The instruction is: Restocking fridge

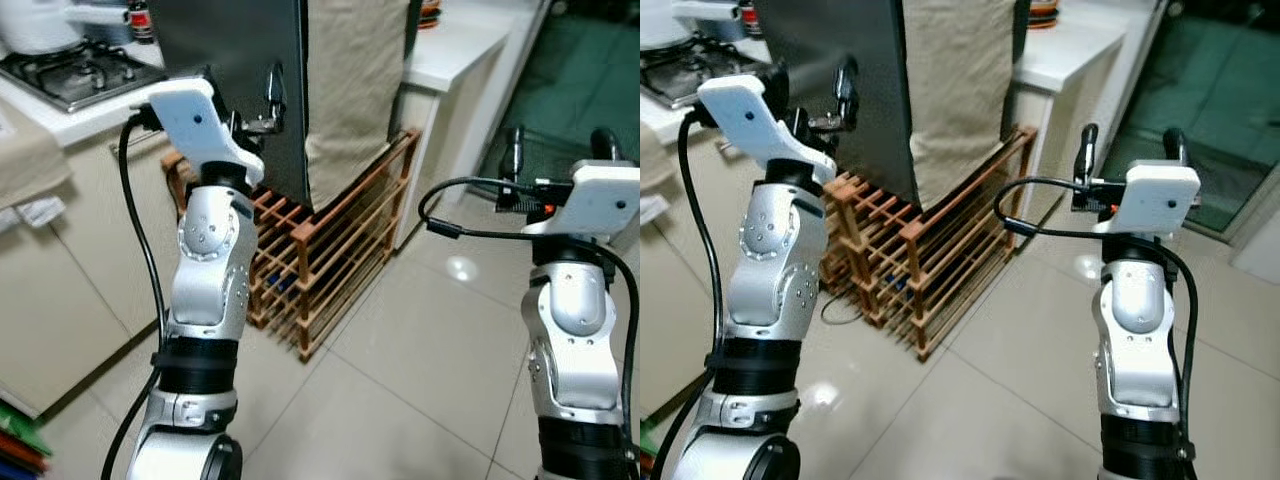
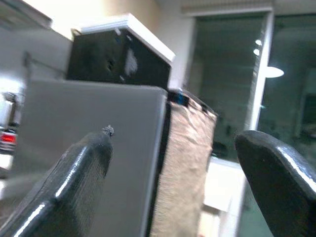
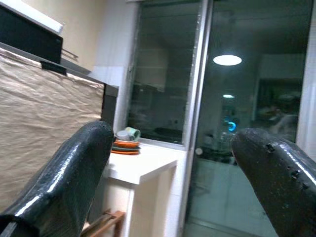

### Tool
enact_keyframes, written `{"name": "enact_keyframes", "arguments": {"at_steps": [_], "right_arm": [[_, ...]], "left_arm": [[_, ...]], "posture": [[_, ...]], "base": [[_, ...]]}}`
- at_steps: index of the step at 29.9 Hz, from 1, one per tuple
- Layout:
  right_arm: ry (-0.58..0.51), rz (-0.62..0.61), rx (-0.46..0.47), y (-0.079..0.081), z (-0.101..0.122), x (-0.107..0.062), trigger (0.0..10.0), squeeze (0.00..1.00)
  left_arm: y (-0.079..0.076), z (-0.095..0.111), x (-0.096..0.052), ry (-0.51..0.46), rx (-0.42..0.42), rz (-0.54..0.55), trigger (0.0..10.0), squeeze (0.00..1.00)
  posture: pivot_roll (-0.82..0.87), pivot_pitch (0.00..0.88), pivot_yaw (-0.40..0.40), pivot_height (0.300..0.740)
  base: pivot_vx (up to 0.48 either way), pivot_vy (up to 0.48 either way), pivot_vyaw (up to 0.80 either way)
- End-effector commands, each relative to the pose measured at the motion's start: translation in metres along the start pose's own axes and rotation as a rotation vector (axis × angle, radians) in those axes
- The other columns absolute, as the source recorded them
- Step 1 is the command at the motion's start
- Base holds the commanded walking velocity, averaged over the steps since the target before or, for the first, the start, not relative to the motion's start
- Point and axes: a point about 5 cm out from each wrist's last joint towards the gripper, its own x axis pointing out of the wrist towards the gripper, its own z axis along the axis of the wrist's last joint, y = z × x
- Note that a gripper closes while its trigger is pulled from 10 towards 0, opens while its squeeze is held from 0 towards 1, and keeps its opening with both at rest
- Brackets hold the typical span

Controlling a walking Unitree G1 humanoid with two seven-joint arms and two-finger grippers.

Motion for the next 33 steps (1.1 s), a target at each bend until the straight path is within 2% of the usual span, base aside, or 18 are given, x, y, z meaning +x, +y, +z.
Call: {"name": "enact_keyframes", "arguments": {"at_steps": [1, 20, 24, 27, 30, 33], "right_arm": [[0.002, 0.018, 0.004, 0.002, -0.001, 0.002, 10.0, 0.20], [0.027, 0.060, 0.001, 0.006, -0.005, 0.003, 10.0, 0.20], [0.030, 0.062, 0.003, 0.007, -0.006, 0.004, 10.0, 0.20], [0.030, 0.062, 0.002, 0.007, -0.006, 0.004, 10.0, 0.20], [0.055, 0.063, 0.009, 0.004, -0.009, -0.001, 10.0, 0.20], [0.095, 0.053, 0.039, 0.001, -0.014, -0.006, 10.0, 0.21]], "left_arm": [[-0.006, -0.005, -0.001, 0.027, 0.003, -0.017, 10.0, 0.00], [-0.018, -0.005, -0.001, 0.027, -0.020, -0.048, 10.0, 0.00], [-0.023, -0.004, -0.001, 0.026, -0.043, -0.089, 10.0, 0.00], [-0.026, -0.002, -0.001, 0.033, -0.043, -0.123, 10.0, 0.00], [-0.026, -0.005, -0.010, 0.135, -0.079, -0.245, 10.0, 0.00], [-0.029, -0.011, -0.021, 0.203, -0.084, -0.317, 10.0, 0.00]], "posture": [[-0.17, 0.032, 0.024, 0.740], [-0.17, 0.038, 0.020, 0.740], [-0.17, 0.037, 0.022, 0.740], [-0.17, 0.039, 0.023, 0.740], [-0.17, 0.044, 0.026, 0.740], [-0.17, 0.048, 0.025, 0.740]], "base": [[0.480, 0.000, 0.00], [0.480, 0.000, 0.00], [0.480, 0.000, 0.00], [0.000, 0.000, 0.00], [0.000, 0.000, 0.00], [0.000, 0.000, 0.00]]}}
